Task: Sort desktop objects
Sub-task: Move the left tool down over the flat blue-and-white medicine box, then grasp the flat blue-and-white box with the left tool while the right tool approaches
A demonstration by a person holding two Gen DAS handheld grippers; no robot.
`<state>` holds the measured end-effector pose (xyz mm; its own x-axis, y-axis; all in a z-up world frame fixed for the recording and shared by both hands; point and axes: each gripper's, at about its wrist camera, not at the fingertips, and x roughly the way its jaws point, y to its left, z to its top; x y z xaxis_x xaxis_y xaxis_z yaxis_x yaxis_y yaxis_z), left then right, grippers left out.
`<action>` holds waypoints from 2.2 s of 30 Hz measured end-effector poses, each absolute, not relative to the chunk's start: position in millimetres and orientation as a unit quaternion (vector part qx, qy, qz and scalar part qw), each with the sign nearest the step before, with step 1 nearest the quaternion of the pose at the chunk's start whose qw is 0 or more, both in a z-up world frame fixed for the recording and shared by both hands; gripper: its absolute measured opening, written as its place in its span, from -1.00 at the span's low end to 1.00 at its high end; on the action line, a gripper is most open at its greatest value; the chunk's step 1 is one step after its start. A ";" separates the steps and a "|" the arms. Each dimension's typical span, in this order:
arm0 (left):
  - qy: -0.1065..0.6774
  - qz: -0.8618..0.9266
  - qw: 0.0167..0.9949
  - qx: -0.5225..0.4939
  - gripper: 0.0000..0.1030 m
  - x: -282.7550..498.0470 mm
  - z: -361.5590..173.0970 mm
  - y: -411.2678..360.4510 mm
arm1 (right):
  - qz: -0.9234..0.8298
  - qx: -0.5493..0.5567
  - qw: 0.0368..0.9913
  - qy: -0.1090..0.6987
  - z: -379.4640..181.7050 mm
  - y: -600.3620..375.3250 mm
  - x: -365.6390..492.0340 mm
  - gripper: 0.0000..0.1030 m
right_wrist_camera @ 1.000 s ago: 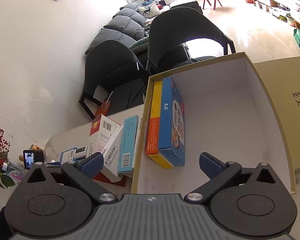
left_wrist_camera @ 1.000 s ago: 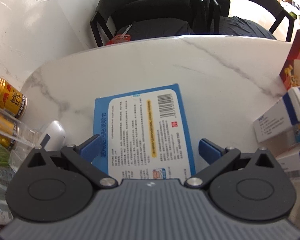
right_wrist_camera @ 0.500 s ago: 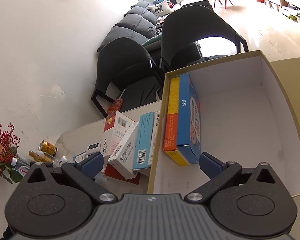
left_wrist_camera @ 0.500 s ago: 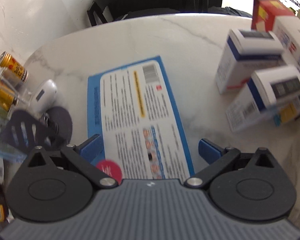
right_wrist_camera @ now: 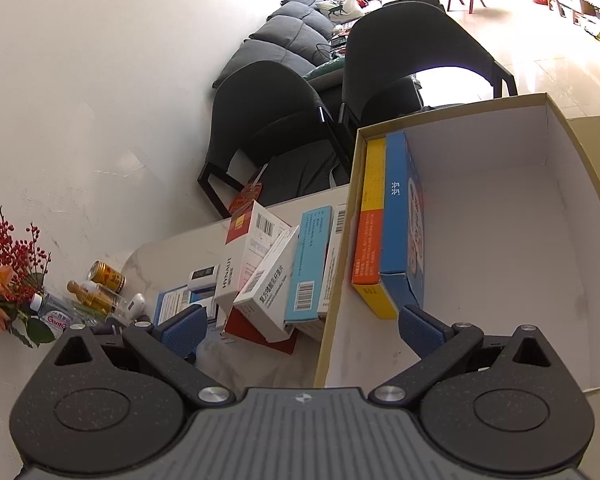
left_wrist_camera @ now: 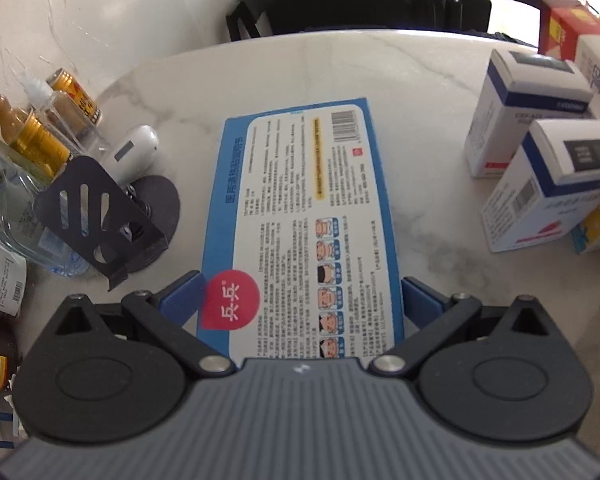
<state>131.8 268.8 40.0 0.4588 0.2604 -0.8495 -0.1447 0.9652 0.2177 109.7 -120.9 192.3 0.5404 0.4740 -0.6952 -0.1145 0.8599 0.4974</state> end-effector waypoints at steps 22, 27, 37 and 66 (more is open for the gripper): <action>0.479 0.126 0.866 0.066 1.00 120.9 67.9 253.1 | 0.201 0.210 0.845 0.450 190.4 -109.8 107.5 0.99; 0.495 0.123 0.859 -0.044 1.00 138.0 55.7 301.7 | 0.208 0.198 0.846 0.449 191.5 -104.7 103.9 0.99; 0.502 0.056 0.853 -0.132 1.00 125.9 40.6 313.4 | 0.229 0.196 0.827 0.474 173.8 -83.0 103.5 0.99; 0.509 0.000 0.838 -0.194 1.00 116.3 39.2 310.2 | 0.367 0.099 0.757 0.531 50.1 128.1 138.8 -0.02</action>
